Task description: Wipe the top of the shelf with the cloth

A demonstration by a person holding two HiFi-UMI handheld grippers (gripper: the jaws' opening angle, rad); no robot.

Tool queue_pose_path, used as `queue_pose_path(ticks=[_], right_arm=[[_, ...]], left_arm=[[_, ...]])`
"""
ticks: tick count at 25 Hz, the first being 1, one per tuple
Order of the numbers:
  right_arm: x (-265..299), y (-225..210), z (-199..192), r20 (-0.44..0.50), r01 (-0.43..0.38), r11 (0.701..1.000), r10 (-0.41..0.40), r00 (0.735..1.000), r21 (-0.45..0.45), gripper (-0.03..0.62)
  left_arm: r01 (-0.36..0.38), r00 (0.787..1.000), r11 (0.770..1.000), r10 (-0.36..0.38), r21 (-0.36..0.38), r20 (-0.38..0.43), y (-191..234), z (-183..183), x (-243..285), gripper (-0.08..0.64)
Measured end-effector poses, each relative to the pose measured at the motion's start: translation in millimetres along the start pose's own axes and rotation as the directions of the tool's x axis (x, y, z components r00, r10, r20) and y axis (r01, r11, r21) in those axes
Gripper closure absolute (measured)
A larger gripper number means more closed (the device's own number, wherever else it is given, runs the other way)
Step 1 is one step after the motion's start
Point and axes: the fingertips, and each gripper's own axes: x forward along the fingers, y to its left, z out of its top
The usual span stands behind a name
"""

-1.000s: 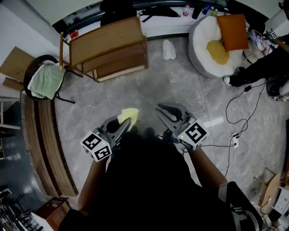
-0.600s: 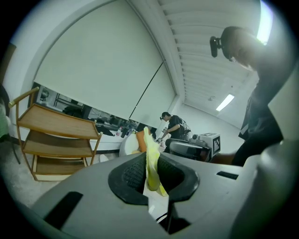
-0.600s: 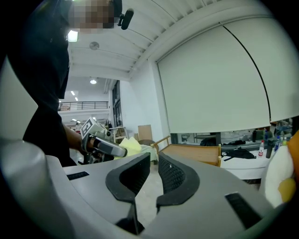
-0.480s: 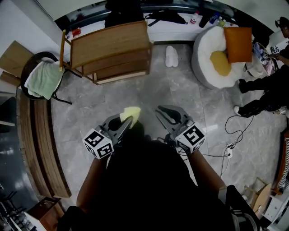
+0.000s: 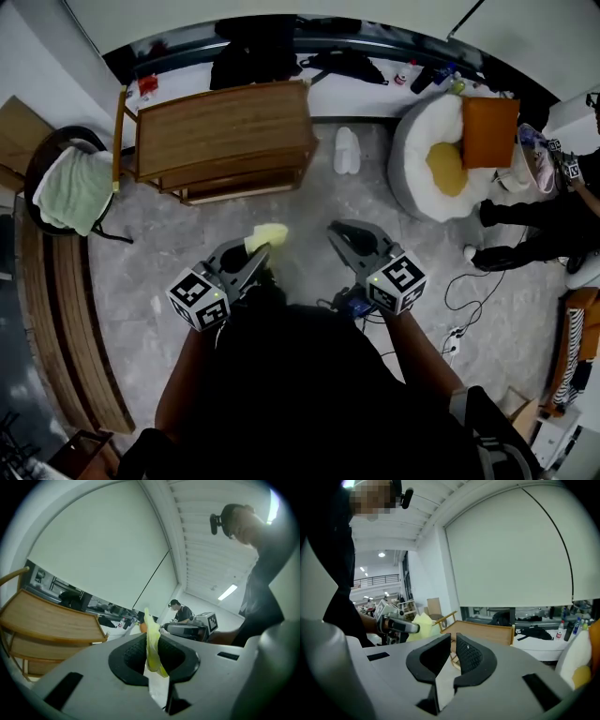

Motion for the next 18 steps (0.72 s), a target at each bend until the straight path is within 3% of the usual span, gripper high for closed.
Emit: queue_pose_path(ticks=[8, 18], right_arm=[[58.6, -60.1, 47.2, 0.005, 0.030, 0.999, -0.030, 1.000, 0.027, 0.549], [112.1, -150.3, 49.1, 0.008, -0.070, 0.997, 0.069, 0.998, 0.025, 0.549]], left_arm=[[0.024, 0.999, 0.998, -0.026, -0.055, -0.037, 77.0, 43.9, 31.8, 0.526], [-0.054, 0.997, 0.993, 0.047, -0.103, -0.066, 132.5, 54.5, 100.3, 0.526]])
